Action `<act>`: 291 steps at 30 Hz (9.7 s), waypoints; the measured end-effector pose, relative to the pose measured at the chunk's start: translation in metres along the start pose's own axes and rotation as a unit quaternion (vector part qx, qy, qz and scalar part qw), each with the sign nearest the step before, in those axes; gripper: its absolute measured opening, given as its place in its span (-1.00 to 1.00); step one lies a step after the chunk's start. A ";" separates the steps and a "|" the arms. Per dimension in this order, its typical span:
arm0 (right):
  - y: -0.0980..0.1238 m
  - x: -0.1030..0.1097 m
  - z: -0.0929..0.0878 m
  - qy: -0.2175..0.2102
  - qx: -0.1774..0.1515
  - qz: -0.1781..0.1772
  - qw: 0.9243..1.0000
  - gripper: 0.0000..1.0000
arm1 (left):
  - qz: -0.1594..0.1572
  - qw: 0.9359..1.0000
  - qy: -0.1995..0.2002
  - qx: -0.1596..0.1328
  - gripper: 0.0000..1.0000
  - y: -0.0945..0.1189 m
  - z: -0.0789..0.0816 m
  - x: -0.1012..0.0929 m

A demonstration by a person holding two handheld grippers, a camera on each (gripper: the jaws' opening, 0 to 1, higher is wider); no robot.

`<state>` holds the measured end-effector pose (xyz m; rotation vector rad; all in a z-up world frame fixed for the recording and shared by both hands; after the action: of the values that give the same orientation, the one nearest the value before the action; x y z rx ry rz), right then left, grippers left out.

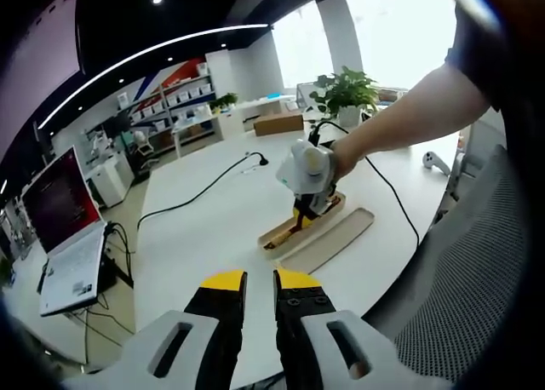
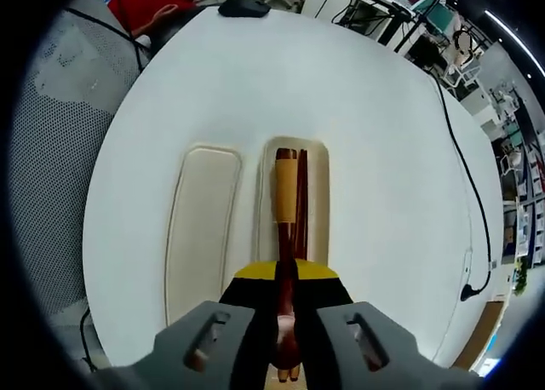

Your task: Arrange the utensils inside the cutlery case until each visible utensil rests in its matching compartment.

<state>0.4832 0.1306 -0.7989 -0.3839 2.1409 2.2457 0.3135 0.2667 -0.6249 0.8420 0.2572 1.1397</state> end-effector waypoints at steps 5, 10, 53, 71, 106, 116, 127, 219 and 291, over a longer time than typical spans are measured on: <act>0.000 -0.005 0.001 -0.016 -0.005 -0.010 1.000 -0.97 | 0.003 1.000 0.002 0.000 -0.75 0.000 0.000 0.002; 0.000 -0.004 0.002 -0.020 -0.008 -0.005 1.000 -0.97 | 0.004 1.000 0.001 0.003 -0.75 -0.001 -0.001 0.002; 0.074 -0.026 -0.102 -0.202 -0.087 -0.129 0.967 -0.75 | -0.006 0.999 -0.035 0.023 -0.71 -0.005 -0.006 -0.006; 0.096 0.028 -0.173 -0.328 -0.113 -0.136 0.928 -0.70 | -0.016 0.997 -0.065 0.032 -0.66 -0.009 -0.008 -0.013; 0.056 0.139 -0.202 -0.380 -0.139 0.016 0.914 -0.46 | -0.197 0.963 -0.174 0.062 -0.55 -0.051 -0.002 -0.052; 0.037 0.144 -0.192 -0.345 -0.124 0.035 0.930 -0.42 | -0.194 0.936 -0.277 0.099 -0.20 -0.097 0.000 -0.044; 0.025 0.131 -0.184 -0.310 -0.102 0.048 0.944 -0.38 | -0.228 0.914 -0.299 0.149 -0.14 -0.148 -0.022 -0.049; 0.008 0.087 -0.090 -0.051 -0.074 0.087 0.992 -0.34 | -0.279 0.901 -0.304 0.136 -0.21 -0.208 -0.025 -0.086; 0.032 0.099 -0.088 -0.126 -0.077 0.222 0.964 -0.41 | -0.244 0.879 -0.399 0.097 -0.84 -0.197 -0.006 -0.092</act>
<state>0.3963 0.0260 -0.7884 0.4075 2.0828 2.5164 0.4071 0.1580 -0.7878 1.2691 -0.1107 0.2364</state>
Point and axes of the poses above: the point that each gripper's makers call its tool centre point, and the gripper's own axes: y roughly backward along the fingers, x roughly to its left, z roughly out of its top, the point moved 2 cm from there along y, roughly backward along the fingers, and after that the axes turned 14 degrees about x, right-handed, at the moved point
